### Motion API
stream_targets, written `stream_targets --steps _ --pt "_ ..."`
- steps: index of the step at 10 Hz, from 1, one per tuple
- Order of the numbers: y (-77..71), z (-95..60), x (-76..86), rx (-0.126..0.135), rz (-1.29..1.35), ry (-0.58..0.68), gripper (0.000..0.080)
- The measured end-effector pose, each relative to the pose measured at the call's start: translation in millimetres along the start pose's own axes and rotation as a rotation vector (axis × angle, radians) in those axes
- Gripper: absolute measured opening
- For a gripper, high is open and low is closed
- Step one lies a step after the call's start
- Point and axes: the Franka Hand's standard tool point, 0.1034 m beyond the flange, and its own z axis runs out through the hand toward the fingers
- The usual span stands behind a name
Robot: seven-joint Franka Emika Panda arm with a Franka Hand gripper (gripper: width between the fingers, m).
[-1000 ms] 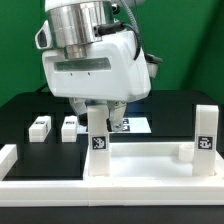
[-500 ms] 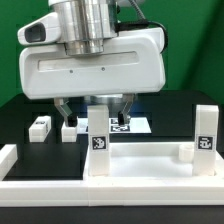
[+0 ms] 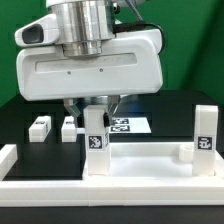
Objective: Assemble desk
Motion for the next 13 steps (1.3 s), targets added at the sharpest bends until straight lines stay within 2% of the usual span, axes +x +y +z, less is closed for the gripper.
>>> stream_targets --steps 3,4,5,7,10,11,12,13 --pt "2.2 1.5 4.9 -0.03 0.493 -0.006 0.0289" --pt "4.4 1.0 4.7 -0.02 0.732 -0.029 0.0289" --pt "8.0 0.8 3.9 0.005 0.972 -0.054 0.0289" --pt "12.8 1.6 8.4 -0.005 1.065 -0.067 0.0291" --pt "12.8 1.6 8.4 -0.005 1.065 -0.067 0.0291" --pt "12.8 1.6 8.4 -0.005 1.065 -0.067 0.0399" --pt "12.8 1.6 8.4 -0.005 1.065 -0.067 0.0568" --pt "12.8 1.6 8.4 -0.005 1.065 -0.067 0.0568"
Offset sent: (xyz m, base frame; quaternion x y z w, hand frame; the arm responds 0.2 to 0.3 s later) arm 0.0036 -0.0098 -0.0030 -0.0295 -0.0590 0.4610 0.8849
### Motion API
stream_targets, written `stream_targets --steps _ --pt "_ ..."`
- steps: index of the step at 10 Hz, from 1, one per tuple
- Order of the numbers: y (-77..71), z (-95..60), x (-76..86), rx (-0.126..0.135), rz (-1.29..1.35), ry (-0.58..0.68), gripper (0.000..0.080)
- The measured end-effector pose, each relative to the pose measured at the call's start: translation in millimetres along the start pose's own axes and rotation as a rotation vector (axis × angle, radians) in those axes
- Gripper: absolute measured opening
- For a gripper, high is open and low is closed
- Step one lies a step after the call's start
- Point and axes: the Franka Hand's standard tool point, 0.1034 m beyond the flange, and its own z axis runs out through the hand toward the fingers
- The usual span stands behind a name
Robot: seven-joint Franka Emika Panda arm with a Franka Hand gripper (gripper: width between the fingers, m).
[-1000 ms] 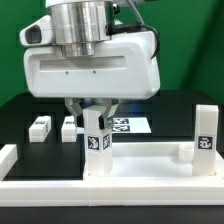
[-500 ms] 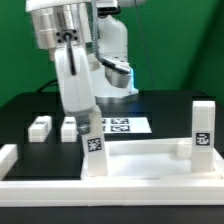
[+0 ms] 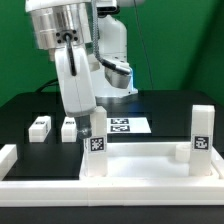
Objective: Assemble desk
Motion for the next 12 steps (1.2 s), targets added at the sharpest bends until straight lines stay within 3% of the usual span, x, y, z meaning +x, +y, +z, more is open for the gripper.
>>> stream_targets --steps 1,6,7,8,9,10,12 --pt "0.0 0.0 0.0 0.0 0.0 0.0 0.0635" --pt "0.0 -0.5 -3.2 -0.013 -0.034 0.003 0.0649" --pt "-4.4 -6.0 -22.5 -0.034 -0.148 0.036 0.0649" --pt "-6.5 -10.2 -33.6 -0.038 -0.329 0.045 0.0649" --pt "-4.2 -12.1 -35.6 -0.046 -0.54 0.045 0.0649" --pt "-2.9 -11.0 -31.2 -0.037 -0.666 0.057 0.0649" --pt "-1.4 -9.5 -27.7 -0.031 -0.752 0.07 0.0649"
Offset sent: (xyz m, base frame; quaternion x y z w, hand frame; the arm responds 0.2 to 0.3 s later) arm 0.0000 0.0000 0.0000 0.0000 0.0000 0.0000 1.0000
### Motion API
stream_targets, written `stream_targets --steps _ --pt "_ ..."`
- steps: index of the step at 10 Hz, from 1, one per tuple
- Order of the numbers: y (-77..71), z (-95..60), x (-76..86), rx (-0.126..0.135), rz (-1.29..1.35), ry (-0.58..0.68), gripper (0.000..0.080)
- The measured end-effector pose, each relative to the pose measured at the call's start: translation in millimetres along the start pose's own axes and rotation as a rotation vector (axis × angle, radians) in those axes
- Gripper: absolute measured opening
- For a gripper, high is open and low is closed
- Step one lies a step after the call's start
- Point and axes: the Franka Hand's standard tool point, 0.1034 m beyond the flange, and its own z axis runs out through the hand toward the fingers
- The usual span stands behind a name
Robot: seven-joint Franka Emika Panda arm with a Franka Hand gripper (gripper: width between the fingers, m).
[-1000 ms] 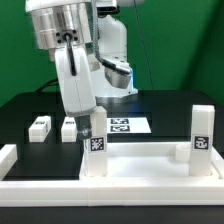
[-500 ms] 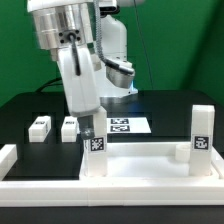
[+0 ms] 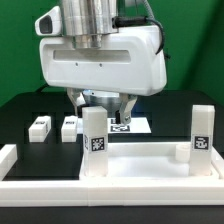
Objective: Assemble desk
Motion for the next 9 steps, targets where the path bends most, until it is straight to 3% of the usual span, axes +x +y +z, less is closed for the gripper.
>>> stream_targets --steps 3,5,7,9 --pt "0.8 0.4 1.0 -0.001 -0.246 0.005 0.0649" --pt "0.5 1.1 3.8 0.0 -0.531 0.082 0.0649" --pt "3.8 7.8 4.2 -0.013 -0.701 0.106 0.0649" --pt "8.4 5.0 9.7 -0.019 -0.79 0.113 0.0649"
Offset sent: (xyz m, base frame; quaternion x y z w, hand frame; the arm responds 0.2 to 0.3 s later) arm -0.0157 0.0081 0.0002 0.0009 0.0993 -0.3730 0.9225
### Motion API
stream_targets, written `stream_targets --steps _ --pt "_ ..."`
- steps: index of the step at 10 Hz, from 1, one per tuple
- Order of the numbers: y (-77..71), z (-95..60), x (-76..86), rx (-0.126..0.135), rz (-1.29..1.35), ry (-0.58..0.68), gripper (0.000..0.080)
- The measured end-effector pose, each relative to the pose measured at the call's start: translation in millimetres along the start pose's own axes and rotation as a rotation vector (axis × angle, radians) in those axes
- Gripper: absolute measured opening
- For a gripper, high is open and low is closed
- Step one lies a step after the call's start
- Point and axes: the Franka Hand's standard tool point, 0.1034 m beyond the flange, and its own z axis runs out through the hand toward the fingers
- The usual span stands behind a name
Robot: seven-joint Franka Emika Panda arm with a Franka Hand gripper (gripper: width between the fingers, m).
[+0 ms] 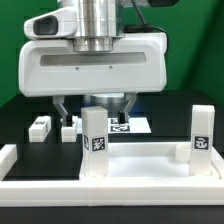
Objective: Assemble desk
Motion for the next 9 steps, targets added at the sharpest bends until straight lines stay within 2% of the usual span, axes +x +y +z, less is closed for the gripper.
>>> stream_targets --steps 4,5,6,7,8,9 --pt "-0.2 1.0 -0.7 0.0 -0.012 -0.002 0.0649" --pt "-9.5 2.4 -14.4 0.042 -0.012 -0.095 0.0649" --pt "-16.1 0.6 -20.0 0.08 -0.024 -0.191 0.0649" --pt "-11.7 0.8 -10.4 0.063 -0.023 -0.155 0.0649" --pt "-11.7 1.8 -12.4 0.064 -0.023 -0.158 0.0617" --pt "-11.7 2.0 -12.6 0.064 -0.022 -0.159 0.0481"
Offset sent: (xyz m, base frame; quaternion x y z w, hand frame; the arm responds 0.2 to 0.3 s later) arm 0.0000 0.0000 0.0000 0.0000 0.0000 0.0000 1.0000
